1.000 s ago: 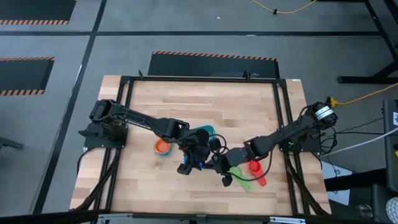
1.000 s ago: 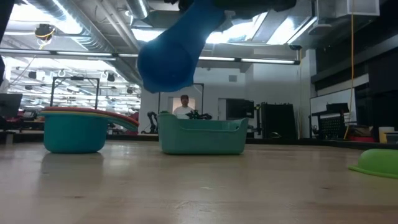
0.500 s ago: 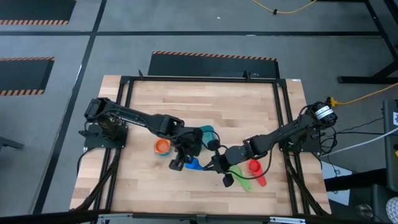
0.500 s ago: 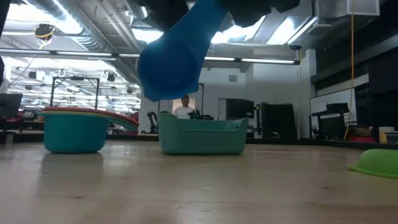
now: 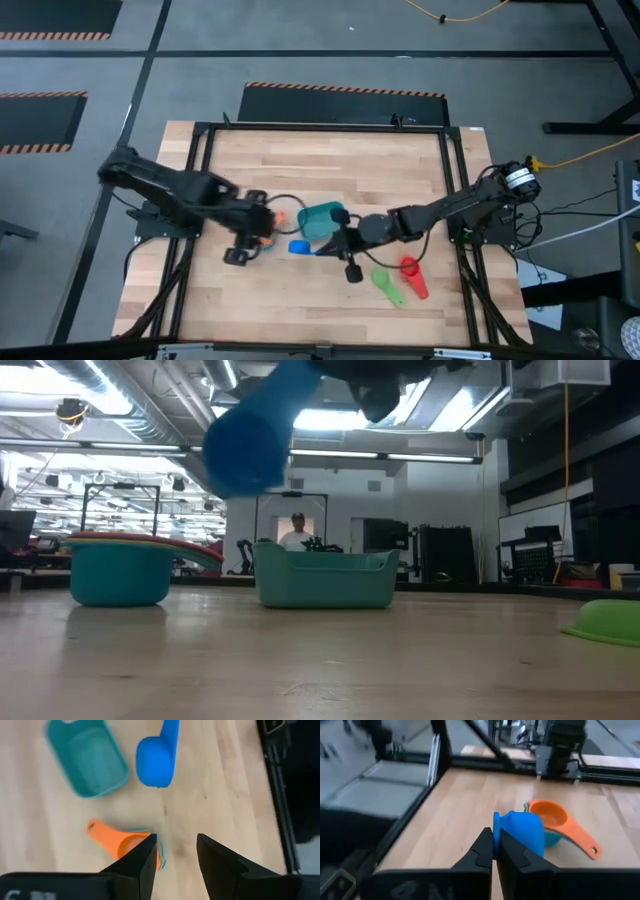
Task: Nest measuring cups in basket
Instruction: Stack the blue measuring cup on top of the orange measuring cup
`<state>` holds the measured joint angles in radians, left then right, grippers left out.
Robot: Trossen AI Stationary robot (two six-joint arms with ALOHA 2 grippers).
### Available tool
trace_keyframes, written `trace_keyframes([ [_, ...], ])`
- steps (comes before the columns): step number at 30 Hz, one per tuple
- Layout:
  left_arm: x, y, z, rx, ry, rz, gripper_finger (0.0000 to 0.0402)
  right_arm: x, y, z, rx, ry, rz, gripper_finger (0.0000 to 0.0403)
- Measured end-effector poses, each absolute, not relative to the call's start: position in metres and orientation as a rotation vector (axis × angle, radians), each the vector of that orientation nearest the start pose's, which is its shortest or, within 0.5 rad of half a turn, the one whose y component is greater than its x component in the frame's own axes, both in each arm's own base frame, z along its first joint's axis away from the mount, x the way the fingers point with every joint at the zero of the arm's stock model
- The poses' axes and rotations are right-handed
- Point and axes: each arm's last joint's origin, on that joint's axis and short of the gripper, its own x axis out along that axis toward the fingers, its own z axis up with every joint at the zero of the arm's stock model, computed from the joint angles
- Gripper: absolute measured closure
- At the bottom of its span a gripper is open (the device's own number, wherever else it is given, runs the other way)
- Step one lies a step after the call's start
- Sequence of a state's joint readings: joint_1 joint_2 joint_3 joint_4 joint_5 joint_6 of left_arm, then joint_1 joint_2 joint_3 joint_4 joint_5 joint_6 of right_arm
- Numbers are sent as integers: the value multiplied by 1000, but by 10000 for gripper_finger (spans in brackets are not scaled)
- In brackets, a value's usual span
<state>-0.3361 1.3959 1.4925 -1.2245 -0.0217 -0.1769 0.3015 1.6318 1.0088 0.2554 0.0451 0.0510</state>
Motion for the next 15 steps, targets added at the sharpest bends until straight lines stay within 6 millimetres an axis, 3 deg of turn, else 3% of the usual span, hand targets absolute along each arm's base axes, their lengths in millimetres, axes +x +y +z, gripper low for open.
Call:
trace_keyframes([
  [4, 205, -93, 374, 69, 1092, -59, 269, 352, 90, 246, 95, 298, 233, 394],
  [7, 184, -102, 374, 88, 1054, -1, 269, 357, 76, 252, 158, 235, 227, 394],
  [15, 149, -122, 325, 118, 1028, 88, 269, 374, 47, 249, 326, 111, 253, 394],
])
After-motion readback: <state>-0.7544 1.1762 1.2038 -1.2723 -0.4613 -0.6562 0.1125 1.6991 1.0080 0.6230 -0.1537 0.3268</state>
